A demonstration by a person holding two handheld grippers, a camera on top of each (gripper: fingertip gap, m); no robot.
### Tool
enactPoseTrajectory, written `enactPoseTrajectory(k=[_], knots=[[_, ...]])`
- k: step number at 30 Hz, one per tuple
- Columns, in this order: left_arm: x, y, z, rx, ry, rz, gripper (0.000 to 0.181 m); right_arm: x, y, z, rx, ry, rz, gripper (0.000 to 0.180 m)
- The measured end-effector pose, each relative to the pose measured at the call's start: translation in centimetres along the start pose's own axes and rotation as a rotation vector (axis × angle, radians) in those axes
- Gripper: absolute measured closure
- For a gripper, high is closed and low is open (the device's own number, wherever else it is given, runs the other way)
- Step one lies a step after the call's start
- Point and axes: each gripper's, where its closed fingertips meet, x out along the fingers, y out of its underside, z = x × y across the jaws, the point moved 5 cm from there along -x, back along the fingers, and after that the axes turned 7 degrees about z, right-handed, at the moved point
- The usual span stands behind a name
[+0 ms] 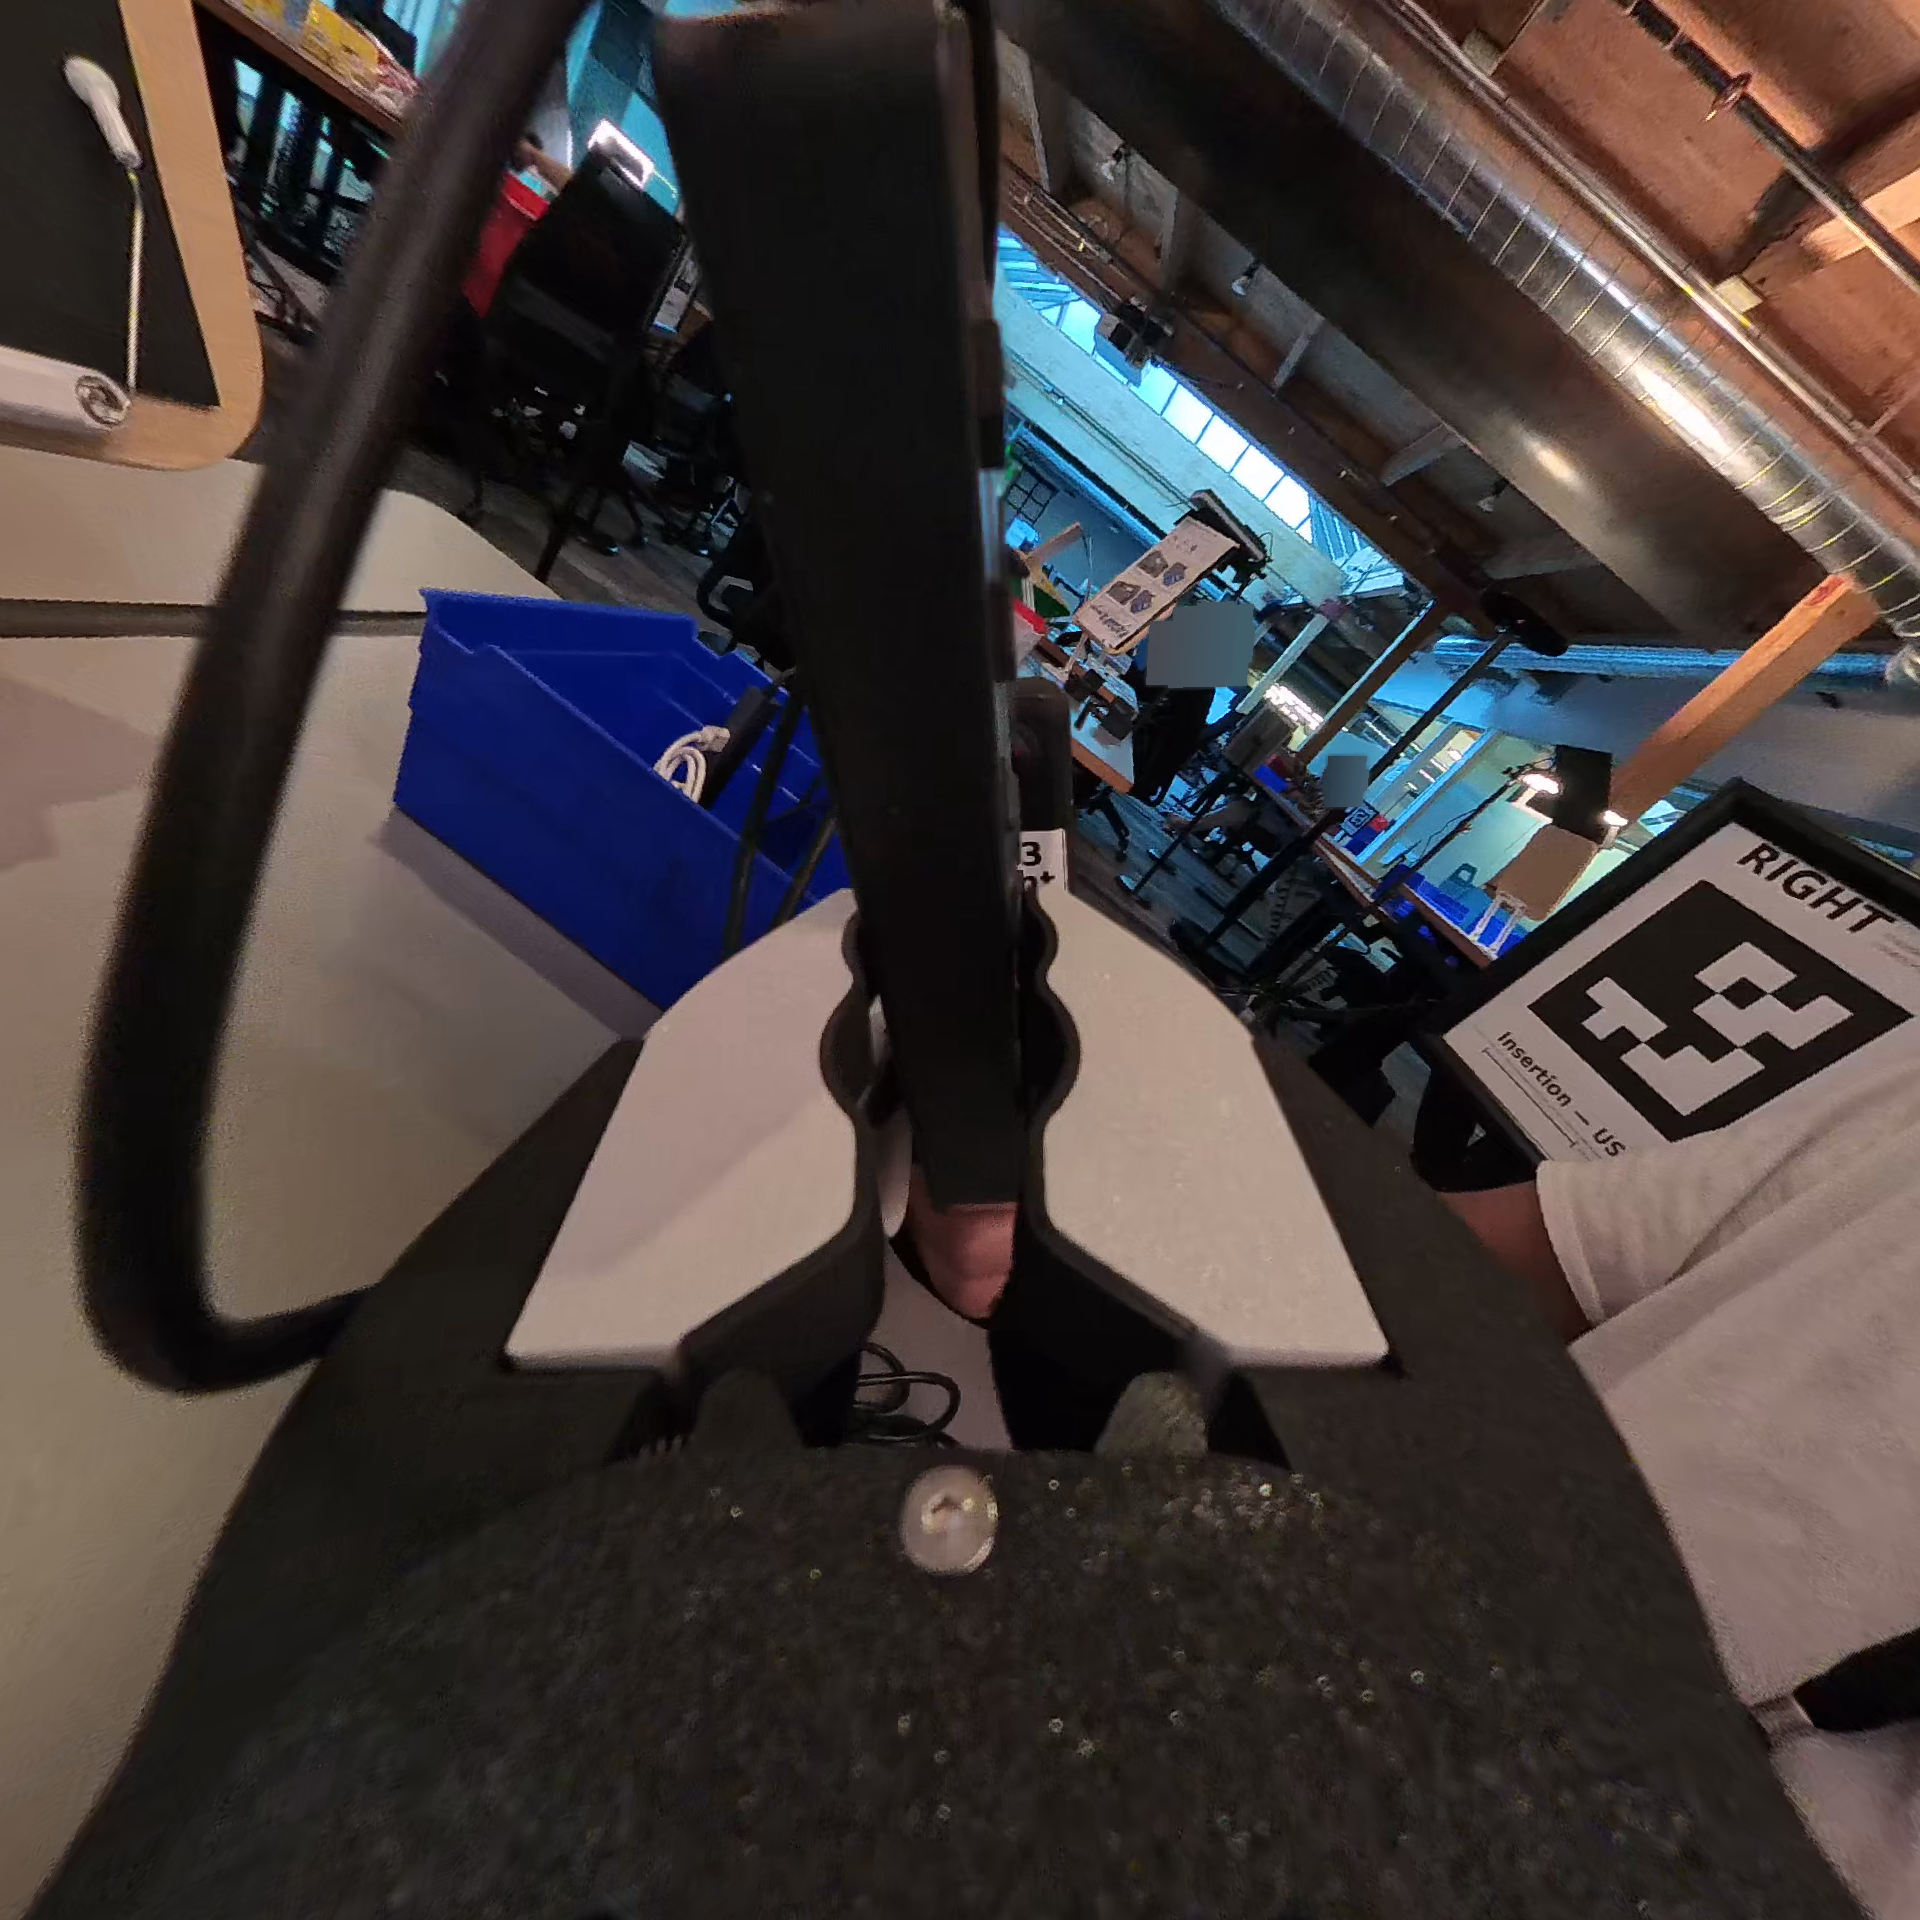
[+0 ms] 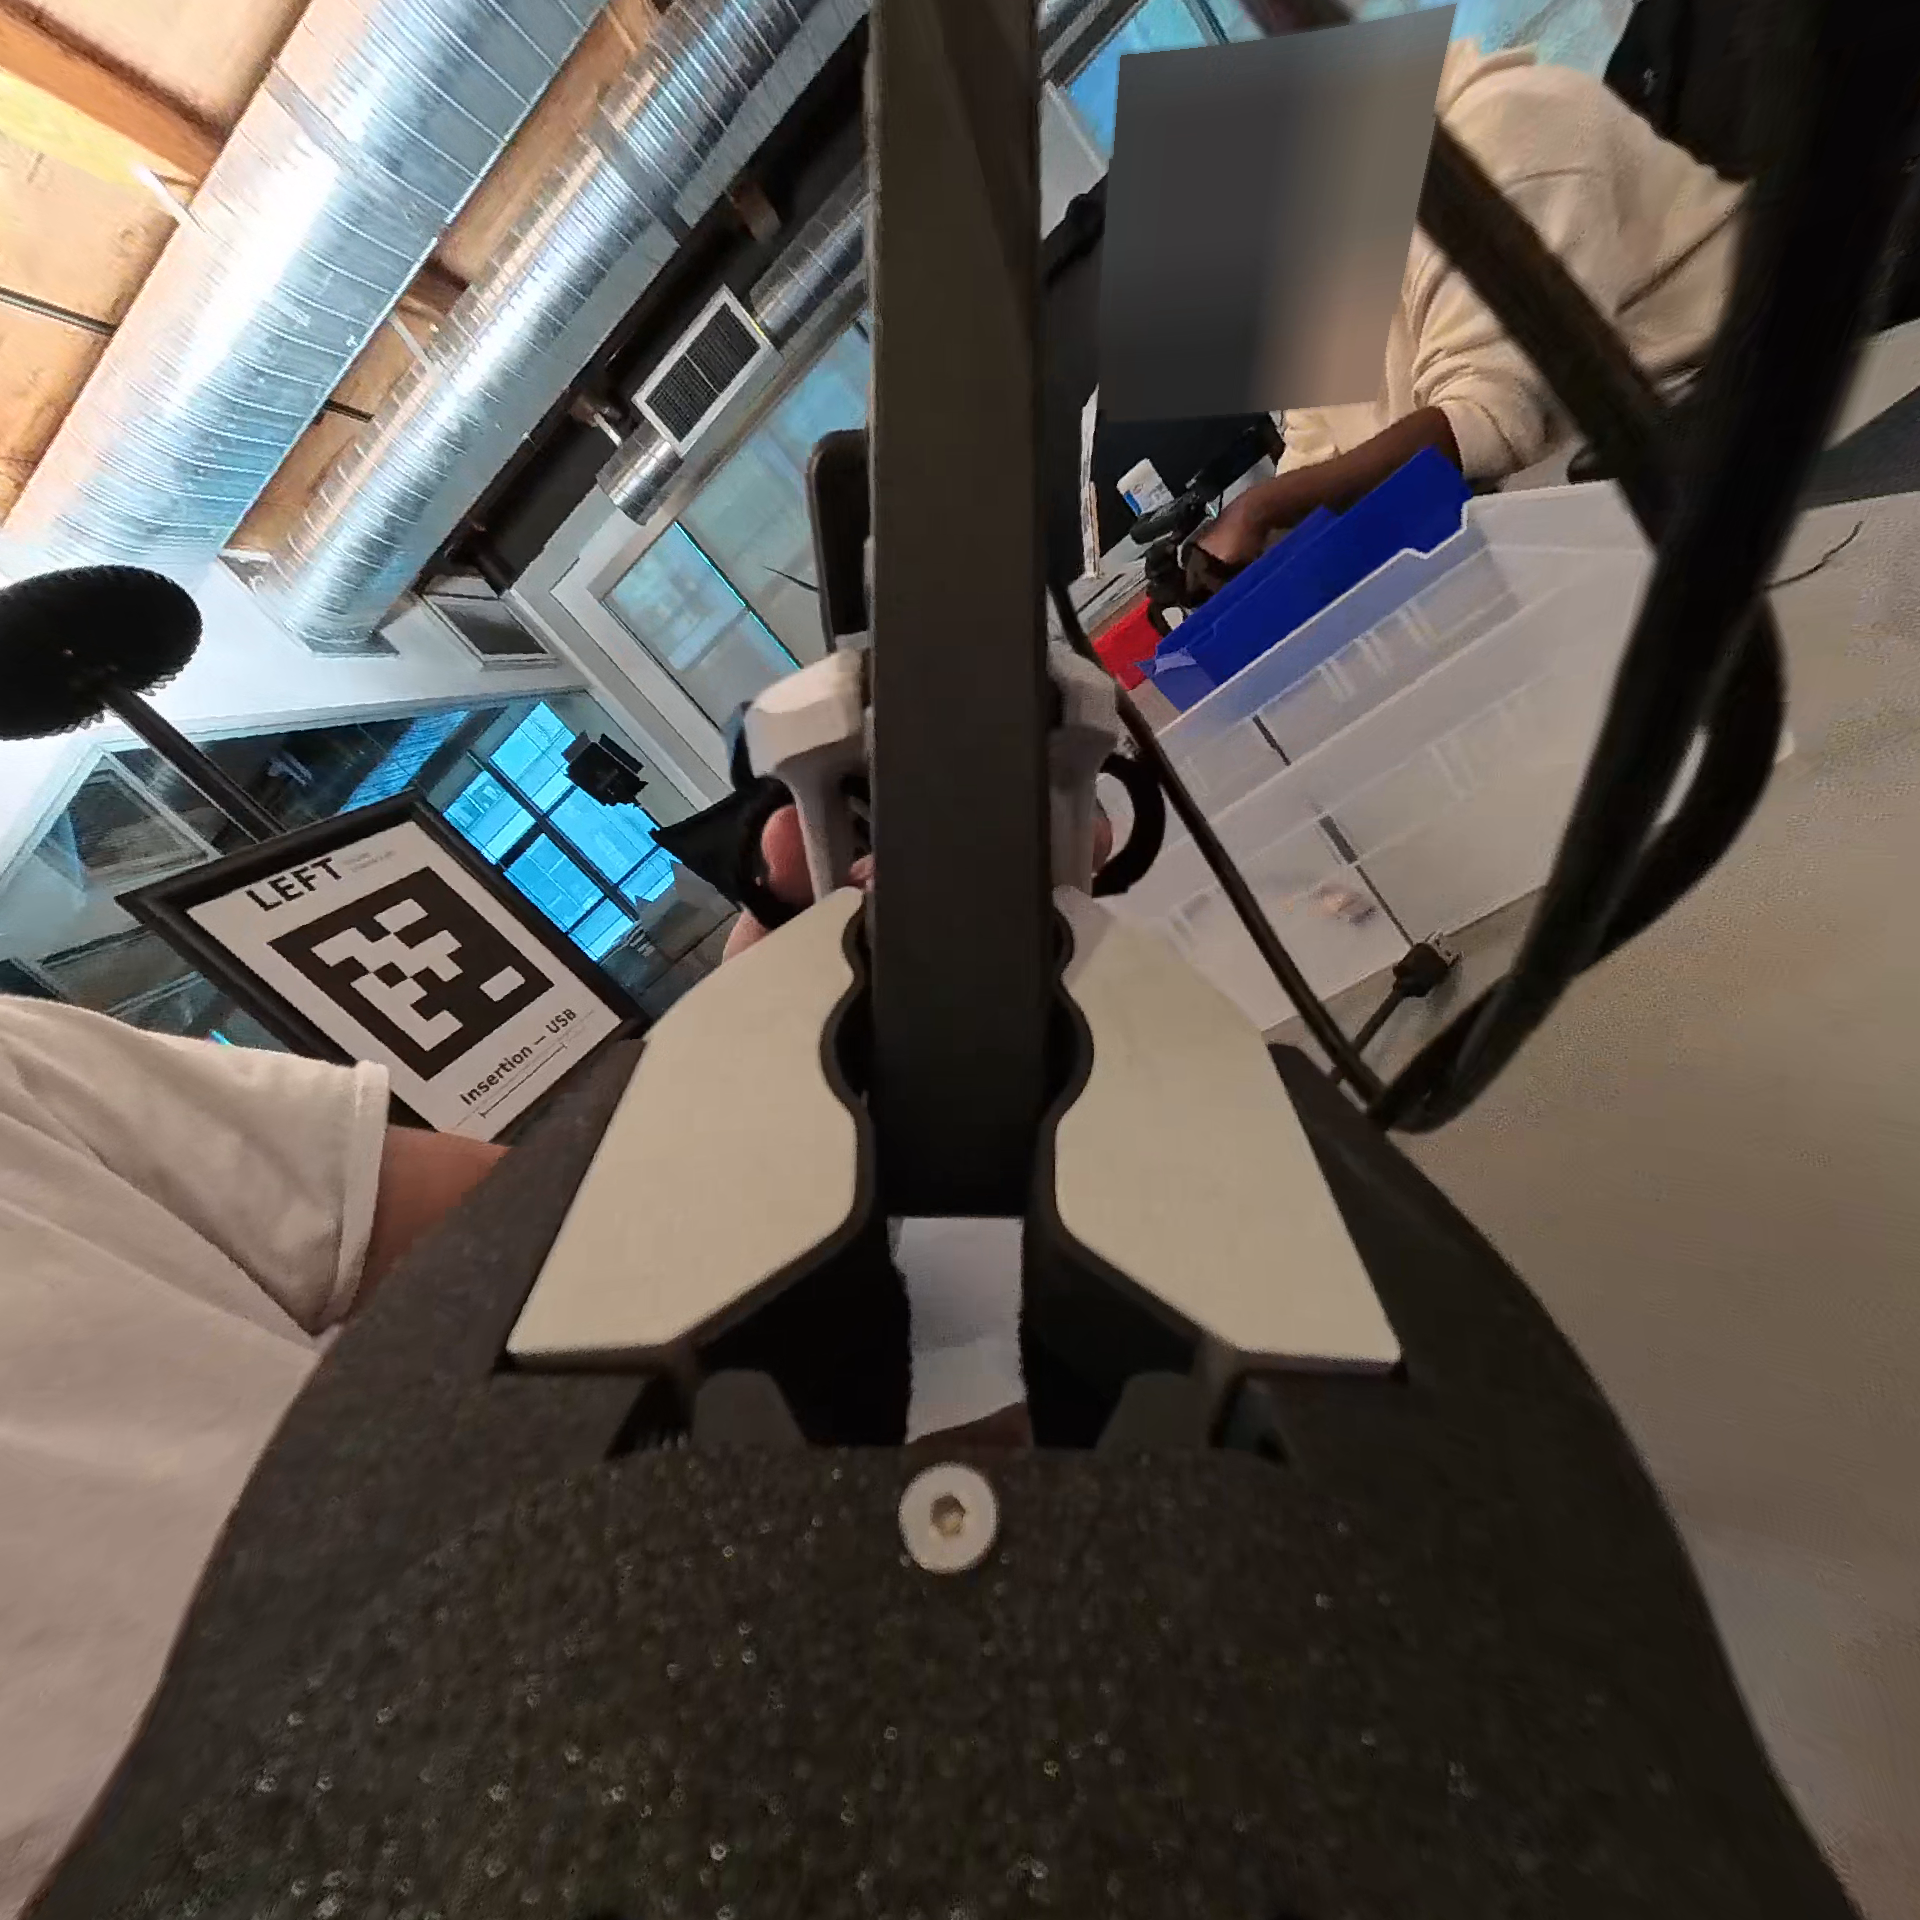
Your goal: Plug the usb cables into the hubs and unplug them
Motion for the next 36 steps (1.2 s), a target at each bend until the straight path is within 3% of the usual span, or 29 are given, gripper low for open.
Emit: enactPoseTrajectory(k=[2,6,11,16,20,23,26,32,36], knots=[[-0.3,0.0,0.3,-0.029,-0.014,0.01,0.156,0.2,0.0,-0.2,-0.003,0.045,-0.003,0.15],[-2.1,0.3,1.4,0.033,-0.165,0.018,0.158,-0.3,0.8,-0.8,-0.138,0.346,0.153,0.123],[-5.0,2.7,2.1,0.233,-0.482,0.045,0.158,-3.9,1.4,1.3,-0.436,0.733,0.268,0.134],[-5.8,6.9,2.5,0.278,-0.588,0.111,0.157,-7.3,6.9,0.9,-0.435,0.926,0.461,0.14],[-5.2,7.5,2.8,0.247,-0.525,0.098,0.157,-6.8,10.7,0.1,-0.364,0.911,0.508,0.144],[-4.9,7.6,2.6,0.253,-0.49,0.104,0.158,-4.3,11.9,1.3,-0.478,0.866,0.599,0.147],[-4.9,7.7,2.5,0.271,-0.474,0.093,0.158,-2.7,13.4,0.7,-0.563,0.944,0.712,0.153],[-5.0,7.9,2.8,0.217,-0.422,0.06,0.157,-1.9,14.0,-1.3,-0.454,1.047,0.733,0.156],[-5.0,7.9,2.6,0.238,-0.425,0.066,0.157,-0.9,14.4,-1.0,-0.413,0.958,0.715,0.156]])
